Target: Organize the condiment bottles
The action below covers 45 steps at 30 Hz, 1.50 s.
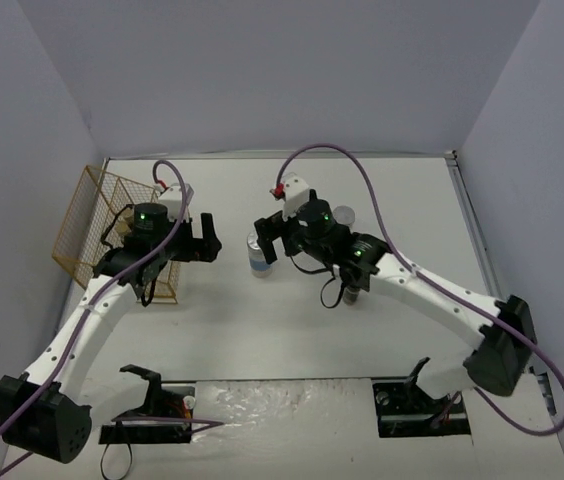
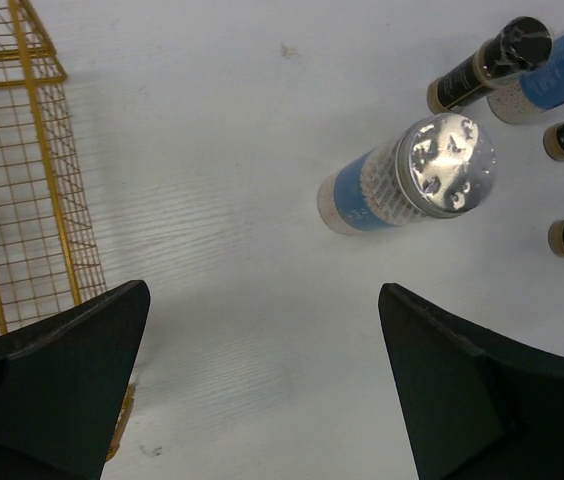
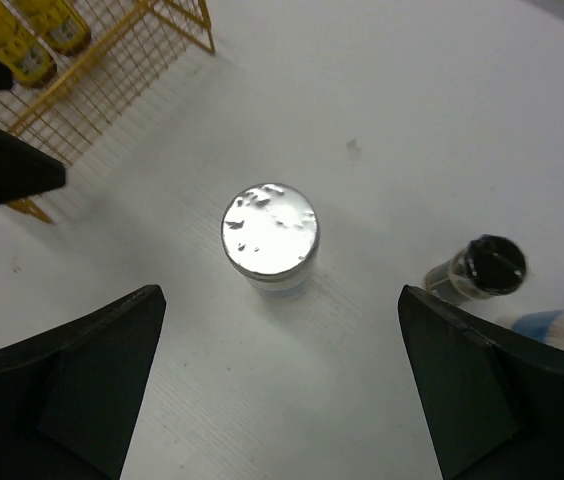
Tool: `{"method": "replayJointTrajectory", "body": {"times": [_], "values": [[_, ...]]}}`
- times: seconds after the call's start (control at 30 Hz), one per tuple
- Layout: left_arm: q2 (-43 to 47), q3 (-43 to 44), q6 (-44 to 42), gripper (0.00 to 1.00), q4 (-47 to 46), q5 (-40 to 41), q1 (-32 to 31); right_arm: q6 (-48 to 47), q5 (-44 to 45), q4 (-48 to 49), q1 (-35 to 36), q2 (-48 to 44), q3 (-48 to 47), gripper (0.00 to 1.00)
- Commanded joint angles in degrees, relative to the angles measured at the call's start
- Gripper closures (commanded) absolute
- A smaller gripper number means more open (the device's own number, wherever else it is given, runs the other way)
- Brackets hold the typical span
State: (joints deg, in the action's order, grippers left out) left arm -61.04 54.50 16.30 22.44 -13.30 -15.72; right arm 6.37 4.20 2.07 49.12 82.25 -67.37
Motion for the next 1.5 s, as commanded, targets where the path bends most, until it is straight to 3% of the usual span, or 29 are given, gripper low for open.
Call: {"method": "replayJointTrajectory", "body": {"times": [0.0,0.2,0.43,0.73,0.97,1.1,1.3,1.43,1.47], "values": [[-3.2,6.4,5.2,0.03,-3.6,6.5,-6.7,1.0,10.4,-1.8,-0.5,-11.1,2.9,0.0],[-10.3,11.1,10.4,0.03,-6.1,19.4,-18.0,4.0,23.1,-7.1,-1.5,-24.8,8.5,0.0],[-19.9,15.7,14.9,0.03,-7.3,29.8,-26.9,6.3,26.0,-7.4,-1.9,-33.4,13.1,0.0],[-27.9,18.4,22.8,0.03,-3.8,39.6,-29.7,7.2,26.2,-8.1,-2.2,-38.0,15.9,0.0],[-29.9,18.2,24.3,0.05,-4.4,41.3,-29.7,6.9,26.6,-8.7,-2.2,-39.7,17.0,0.0],[-30.9,19.2,24.3,0.17,-3.5,40.9,-29.8,7.2,26.5,-8.8,-2.2,-39.7,17.3,0.0],[-29.0,18.9,25.1,0.55,-1.6,40.8,-30.5,7.5,26.4,-8.9,-2.3,-40.0,17.7,0.0],[-23.7,21.0,23.3,0.95,2.2,42.0,-30.6,7.7,25.7,-8.9,-2.3,-39.8,17.6,0.0],[-22.2,22.4,22.1,0.99,3.7,43.1,-30.6,7.7,25.5,-9.0,-2.3,-39.8,17.5,0.0]]}}
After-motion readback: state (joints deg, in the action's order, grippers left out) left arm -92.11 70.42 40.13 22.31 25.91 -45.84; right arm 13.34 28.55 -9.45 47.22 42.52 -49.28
